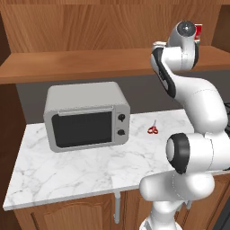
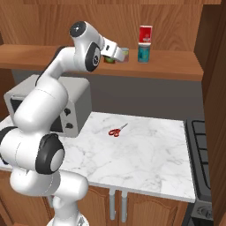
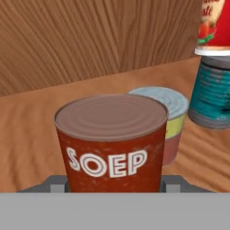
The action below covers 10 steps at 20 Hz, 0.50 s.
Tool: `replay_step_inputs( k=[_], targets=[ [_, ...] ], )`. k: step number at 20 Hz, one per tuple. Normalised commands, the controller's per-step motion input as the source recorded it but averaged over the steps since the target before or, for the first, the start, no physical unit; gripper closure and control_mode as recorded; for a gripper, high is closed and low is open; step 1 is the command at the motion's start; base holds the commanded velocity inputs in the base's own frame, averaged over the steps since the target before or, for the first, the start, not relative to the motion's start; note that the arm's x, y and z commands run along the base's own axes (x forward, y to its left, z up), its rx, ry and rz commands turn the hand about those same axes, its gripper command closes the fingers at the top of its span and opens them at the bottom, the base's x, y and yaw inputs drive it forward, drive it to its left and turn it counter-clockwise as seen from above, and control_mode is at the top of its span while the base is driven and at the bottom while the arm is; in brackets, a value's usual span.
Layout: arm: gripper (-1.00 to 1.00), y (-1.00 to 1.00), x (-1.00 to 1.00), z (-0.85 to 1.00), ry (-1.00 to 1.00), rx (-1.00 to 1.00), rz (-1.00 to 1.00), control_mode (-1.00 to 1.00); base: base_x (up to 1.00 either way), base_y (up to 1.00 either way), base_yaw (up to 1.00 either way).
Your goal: Stack two cans on top of the other two cans in the cabinet.
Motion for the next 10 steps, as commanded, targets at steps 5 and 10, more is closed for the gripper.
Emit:
replay_step_inputs(
  k=[5,10],
  targets=[
    [1.00,0.00,0.00,0.22,-0.09,0.01,0.00,-1.00,0.00,0.00,0.00],
    [1.00,-0.01,0.10,0.25,-0.12,0.00,0.00,-1.00,0.00,0.00,0.00]
  ],
)
